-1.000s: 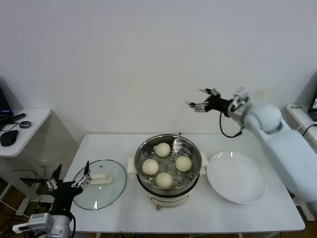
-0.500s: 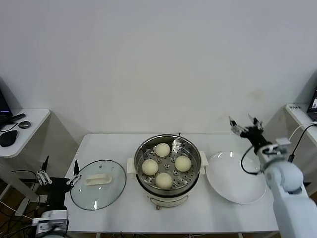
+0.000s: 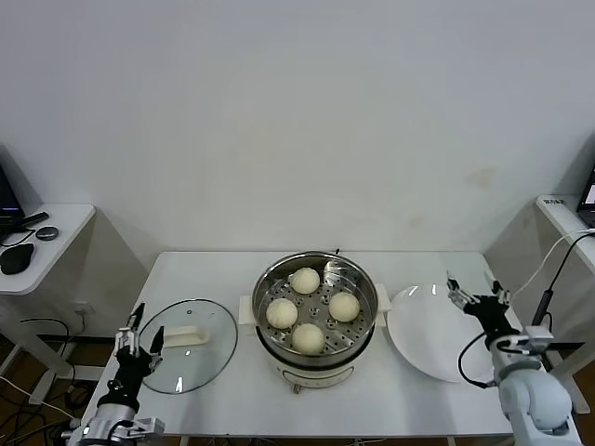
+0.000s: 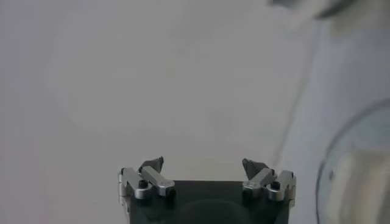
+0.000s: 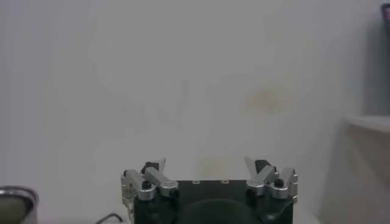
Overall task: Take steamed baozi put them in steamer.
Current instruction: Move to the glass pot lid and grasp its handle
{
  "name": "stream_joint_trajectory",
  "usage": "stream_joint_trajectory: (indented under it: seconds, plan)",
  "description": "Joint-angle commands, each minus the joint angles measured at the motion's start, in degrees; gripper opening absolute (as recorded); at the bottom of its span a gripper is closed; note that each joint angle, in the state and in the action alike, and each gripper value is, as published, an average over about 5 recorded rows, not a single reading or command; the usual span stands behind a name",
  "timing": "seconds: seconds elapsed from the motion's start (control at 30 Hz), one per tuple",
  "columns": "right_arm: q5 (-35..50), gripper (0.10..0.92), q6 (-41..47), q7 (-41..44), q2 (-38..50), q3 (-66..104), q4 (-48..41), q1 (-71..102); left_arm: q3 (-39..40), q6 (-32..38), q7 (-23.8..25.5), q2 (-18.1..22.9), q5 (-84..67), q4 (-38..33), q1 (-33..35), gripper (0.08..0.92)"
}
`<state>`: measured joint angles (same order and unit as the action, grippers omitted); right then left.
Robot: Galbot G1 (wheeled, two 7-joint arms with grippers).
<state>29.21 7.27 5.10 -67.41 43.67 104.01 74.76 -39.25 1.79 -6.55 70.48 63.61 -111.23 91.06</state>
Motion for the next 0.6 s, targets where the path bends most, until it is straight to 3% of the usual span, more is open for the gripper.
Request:
stream_joint_trajectory:
  seconds: [0.03, 0.2, 0.6]
  plan:
    - [-0.53, 0.823, -1.45, -1.47, -2.71, 1.95, 1.3, 4.63, 2.89, -0.42, -1.26, -0.58, 9.97, 8.28, -1.42, 0.823]
    - [-0.76, 0.823, -1.9, -1.79, -3.78, 1.79, 0.71, 4.85, 3.98, -3.61, -0.88, 1.63, 8.35, 10.41, -2.87, 0.823]
    - [-1.39, 0.823, -2.59, -2.09, -4.71, 2.07, 0.61, 5.57, 5.9, -4.43, -2.28, 2.52, 6.99, 15.16, -5.08, 0.823]
